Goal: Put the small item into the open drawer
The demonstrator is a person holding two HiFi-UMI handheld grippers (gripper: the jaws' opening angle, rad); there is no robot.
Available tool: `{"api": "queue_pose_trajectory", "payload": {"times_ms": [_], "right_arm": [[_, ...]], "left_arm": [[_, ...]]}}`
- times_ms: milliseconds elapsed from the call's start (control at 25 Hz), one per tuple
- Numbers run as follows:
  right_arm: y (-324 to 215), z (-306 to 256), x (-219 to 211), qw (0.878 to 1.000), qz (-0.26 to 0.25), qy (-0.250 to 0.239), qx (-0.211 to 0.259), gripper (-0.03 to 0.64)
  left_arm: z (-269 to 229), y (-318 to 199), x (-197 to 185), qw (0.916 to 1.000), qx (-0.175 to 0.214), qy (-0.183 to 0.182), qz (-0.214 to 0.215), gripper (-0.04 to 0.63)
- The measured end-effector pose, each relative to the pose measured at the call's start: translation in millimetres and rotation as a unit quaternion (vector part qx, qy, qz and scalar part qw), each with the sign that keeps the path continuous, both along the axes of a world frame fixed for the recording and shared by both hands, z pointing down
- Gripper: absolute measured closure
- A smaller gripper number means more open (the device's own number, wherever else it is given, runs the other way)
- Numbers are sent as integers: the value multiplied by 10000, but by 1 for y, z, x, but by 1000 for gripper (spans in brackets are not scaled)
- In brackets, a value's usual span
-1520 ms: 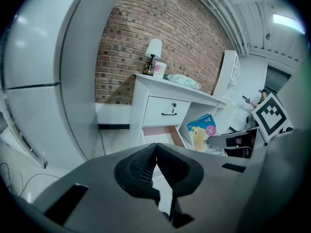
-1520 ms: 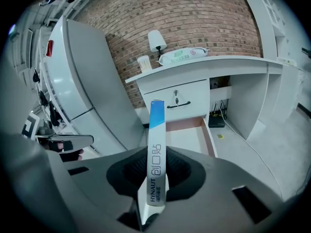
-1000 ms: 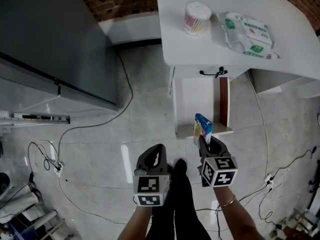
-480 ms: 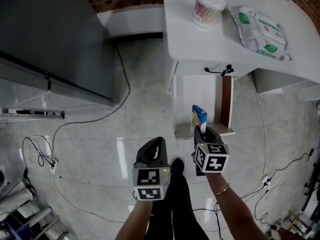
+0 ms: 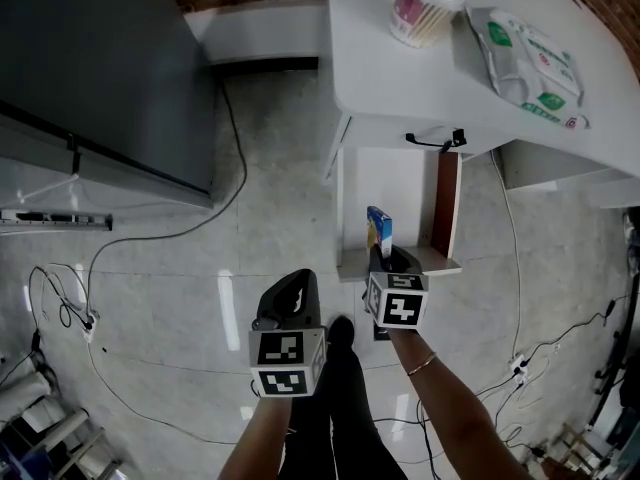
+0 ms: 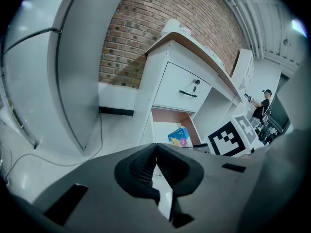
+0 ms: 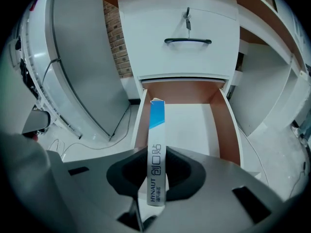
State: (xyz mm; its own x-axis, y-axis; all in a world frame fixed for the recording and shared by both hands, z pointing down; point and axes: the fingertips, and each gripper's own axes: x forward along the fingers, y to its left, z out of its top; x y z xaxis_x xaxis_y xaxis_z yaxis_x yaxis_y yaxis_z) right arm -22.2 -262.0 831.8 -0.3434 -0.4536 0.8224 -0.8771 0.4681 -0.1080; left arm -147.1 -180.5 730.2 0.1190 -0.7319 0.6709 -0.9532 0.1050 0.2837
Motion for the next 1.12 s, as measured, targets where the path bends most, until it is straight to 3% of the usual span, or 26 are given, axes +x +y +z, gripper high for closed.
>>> {"api": "queue_pose_trajectory", "payload": {"times_ms": [720, 1120], "right_arm": [[-25, 54, 1, 9954, 180, 784, -529, 537], [-42, 48, -7, 9957, 300, 685, -553, 537]], "left_arm": [[25, -9, -17, 9996, -126, 56, -257, 574], [23, -18, -29, 9991, -118, 61, -410, 574]]}}
